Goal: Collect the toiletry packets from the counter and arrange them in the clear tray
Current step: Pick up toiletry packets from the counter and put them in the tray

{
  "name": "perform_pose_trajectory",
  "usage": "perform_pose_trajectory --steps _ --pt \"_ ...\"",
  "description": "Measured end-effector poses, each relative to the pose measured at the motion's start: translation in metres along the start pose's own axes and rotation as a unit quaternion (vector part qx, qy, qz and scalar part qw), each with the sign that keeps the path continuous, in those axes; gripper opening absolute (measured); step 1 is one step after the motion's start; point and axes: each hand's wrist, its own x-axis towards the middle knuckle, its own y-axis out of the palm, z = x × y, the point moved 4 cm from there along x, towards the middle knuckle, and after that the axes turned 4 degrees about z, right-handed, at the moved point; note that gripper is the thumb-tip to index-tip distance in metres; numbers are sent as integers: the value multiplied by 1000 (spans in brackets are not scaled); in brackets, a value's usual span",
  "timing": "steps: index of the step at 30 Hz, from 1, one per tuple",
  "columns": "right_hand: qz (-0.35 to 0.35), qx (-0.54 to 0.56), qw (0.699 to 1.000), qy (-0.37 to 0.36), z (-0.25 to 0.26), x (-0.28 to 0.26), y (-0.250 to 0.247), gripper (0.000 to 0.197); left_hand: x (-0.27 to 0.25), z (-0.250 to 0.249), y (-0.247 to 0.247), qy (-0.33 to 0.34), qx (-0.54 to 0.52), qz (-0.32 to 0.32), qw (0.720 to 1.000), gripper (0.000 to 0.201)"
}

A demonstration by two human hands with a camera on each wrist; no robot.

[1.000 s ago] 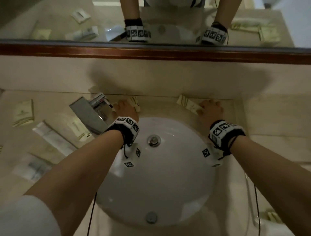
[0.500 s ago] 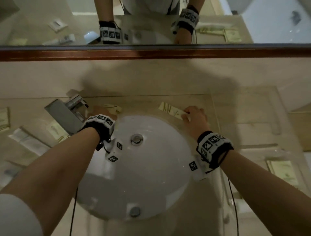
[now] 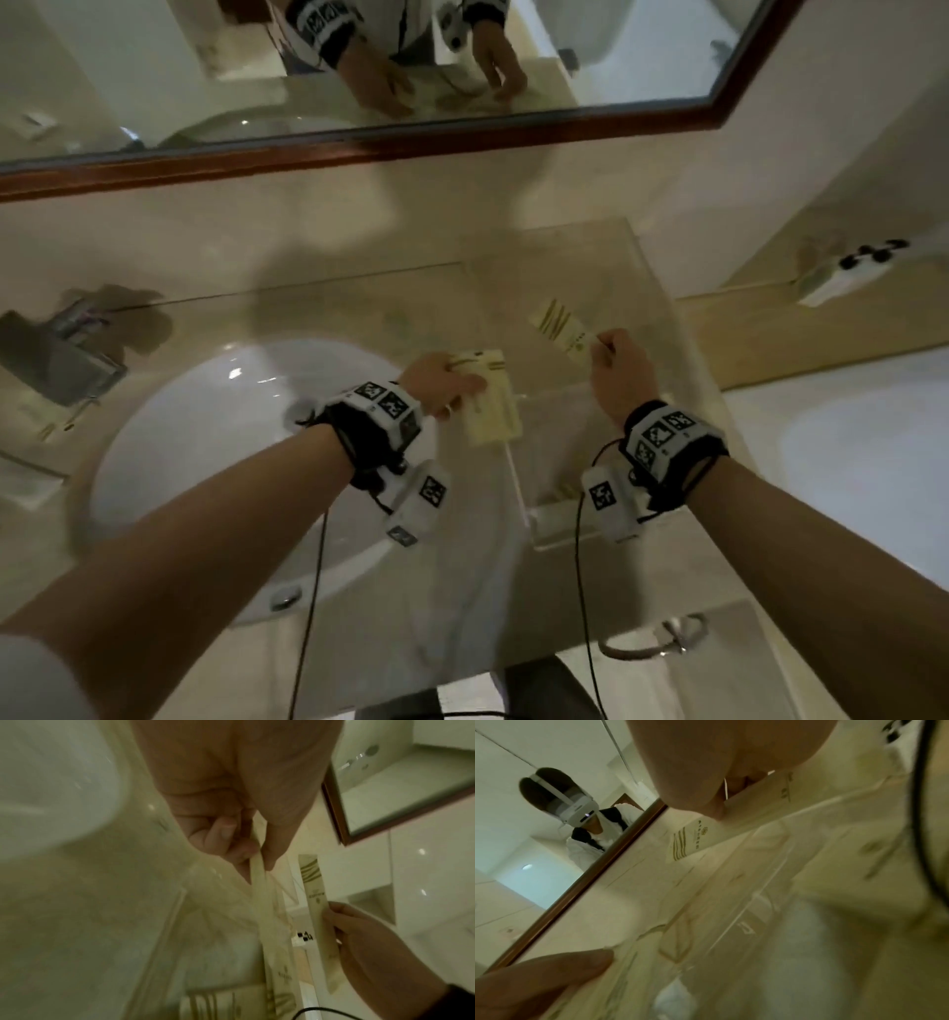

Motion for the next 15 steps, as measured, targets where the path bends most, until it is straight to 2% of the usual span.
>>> perform_pose_trajectory --steps 4,8,10,13,15 --pt "-10 -23 1000 18 -63 -6 -52 21 20 -25 81 -2 29 35 999 21" --pt "60 -56 996 -30 -102 -10 -71 21 32 -35 129 -16 25 40 999 18" --pt "83 -64 993 -57 -113 -14 -71 20 38 -38 142 -18 29 28 999 25" --pt "104 -90 985 -102 -127 -18 -63 18 43 -44 153 -29 15 -23 999 13" --pt "140 -100 977 -122 -131 -23 -55 18 46 -45 157 -40 -28 -51 997 28"
